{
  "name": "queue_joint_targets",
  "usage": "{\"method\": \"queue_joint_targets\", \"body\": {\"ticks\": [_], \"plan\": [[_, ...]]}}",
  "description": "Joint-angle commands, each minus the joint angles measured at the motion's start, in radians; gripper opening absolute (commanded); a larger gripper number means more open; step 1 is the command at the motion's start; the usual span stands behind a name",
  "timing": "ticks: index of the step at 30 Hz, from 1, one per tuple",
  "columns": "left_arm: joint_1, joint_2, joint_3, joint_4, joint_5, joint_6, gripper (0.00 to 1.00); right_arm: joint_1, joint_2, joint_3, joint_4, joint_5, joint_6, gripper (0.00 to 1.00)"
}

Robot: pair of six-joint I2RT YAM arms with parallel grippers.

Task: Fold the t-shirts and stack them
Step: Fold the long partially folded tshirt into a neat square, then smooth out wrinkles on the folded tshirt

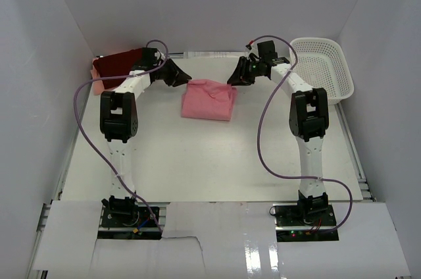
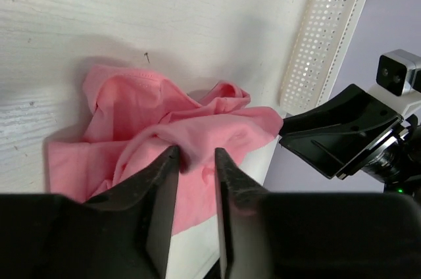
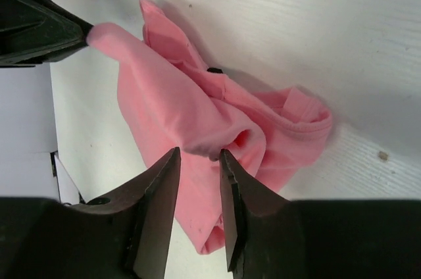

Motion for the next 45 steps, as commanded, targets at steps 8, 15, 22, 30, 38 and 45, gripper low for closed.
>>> {"method": "queue_joint_targets", "body": {"ticks": [8,15,22,30,38,45], "plan": [[0.017,-0.08,0.032,0.114,-0.079,0.029,0.78,-0.003,-0.107,-0.089,0.207,0.013,0.019,0.43],[0.009,-0.18,0.024,0.1,-0.14,0.117,0.76,0.037,-0.216,-0.188,0.275,0.042,-0.025,0.44],[-0.008,-0.181,-0.059,0.215,-0.01,0.149,0.65,0.091,-0.104,-0.073,0.256,-0.06,0.022,0.26],[-0.017,-0.019,-0.053,0.479,0.221,0.013,0.0,0.097,0.057,0.035,0.319,-0.085,0.111,0.08],[-0.084,0.153,0.07,0.481,0.307,0.016,0.0,0.092,0.144,-0.024,0.466,-0.134,0.208,0.08],[-0.091,0.191,0.027,0.476,0.272,0.065,0.0,0.057,0.141,-0.092,0.467,-0.03,0.153,0.08]]}}
